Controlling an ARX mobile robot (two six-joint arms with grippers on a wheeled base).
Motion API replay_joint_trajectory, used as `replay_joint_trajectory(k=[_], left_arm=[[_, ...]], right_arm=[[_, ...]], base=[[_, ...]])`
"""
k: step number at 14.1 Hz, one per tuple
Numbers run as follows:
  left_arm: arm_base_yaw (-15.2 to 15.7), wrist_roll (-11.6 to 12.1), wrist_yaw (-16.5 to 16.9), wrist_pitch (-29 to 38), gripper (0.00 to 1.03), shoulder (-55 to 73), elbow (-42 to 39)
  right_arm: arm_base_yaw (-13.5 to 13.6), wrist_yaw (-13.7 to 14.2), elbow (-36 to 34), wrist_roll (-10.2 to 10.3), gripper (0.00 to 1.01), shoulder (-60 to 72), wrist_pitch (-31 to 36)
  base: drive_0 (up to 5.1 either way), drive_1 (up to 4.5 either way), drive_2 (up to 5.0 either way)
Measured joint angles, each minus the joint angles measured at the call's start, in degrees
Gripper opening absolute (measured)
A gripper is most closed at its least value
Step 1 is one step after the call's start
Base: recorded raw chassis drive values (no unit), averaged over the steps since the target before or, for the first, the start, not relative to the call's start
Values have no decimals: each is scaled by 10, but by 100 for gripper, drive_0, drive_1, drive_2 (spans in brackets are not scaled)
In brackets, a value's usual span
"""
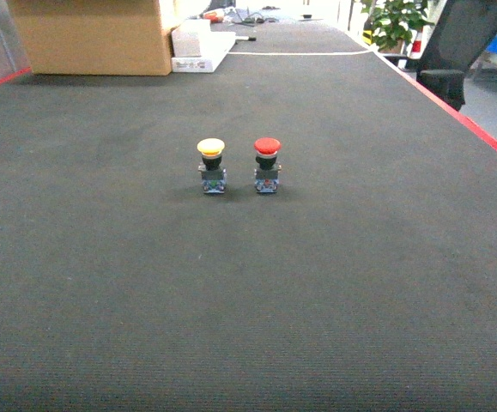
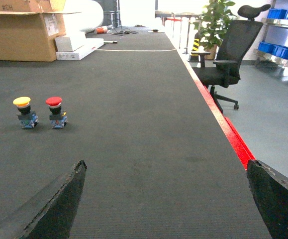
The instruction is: Pick blue part to blue bin on bottom shelf
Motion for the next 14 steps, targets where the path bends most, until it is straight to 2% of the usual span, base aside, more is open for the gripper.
replay_joint_trajectory(k=[12,14], left_arm=[[0,0,-2,0,44,-1,0],[0,0,0,1,44,-1,0]], right_arm=[[0,-1,0,0,98,0,0],[0,0,0,0,98,0,0]], base=[[0,0,0],[-158,-158,-158]])
